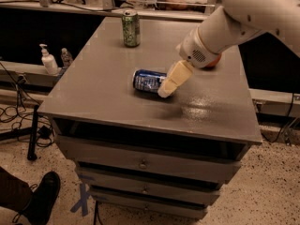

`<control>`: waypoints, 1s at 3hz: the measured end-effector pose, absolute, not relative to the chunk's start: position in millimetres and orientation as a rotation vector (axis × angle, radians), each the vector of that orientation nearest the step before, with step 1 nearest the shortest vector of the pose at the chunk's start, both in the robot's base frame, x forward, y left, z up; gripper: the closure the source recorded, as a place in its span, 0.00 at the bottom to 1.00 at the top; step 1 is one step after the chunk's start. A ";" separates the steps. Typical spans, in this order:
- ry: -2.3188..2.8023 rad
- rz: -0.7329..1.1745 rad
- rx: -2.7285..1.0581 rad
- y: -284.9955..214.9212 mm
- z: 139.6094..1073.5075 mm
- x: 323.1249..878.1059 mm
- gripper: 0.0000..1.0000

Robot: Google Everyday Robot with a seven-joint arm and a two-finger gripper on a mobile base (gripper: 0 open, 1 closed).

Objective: Knock pepsi can over

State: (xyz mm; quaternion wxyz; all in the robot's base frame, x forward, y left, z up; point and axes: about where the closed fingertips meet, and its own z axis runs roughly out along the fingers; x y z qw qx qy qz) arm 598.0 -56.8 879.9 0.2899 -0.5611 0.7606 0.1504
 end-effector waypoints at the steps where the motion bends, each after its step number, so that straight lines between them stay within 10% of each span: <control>1: 1.963 0.415 -1.364 -90.4 915.6 585.1 0.00; 3: 1.881 0.444 -1.235 -128.4 950.8 559.3 0.00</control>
Offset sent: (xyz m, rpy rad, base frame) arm -0.0661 -0.1191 0.1065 0.3419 -0.2252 -0.1662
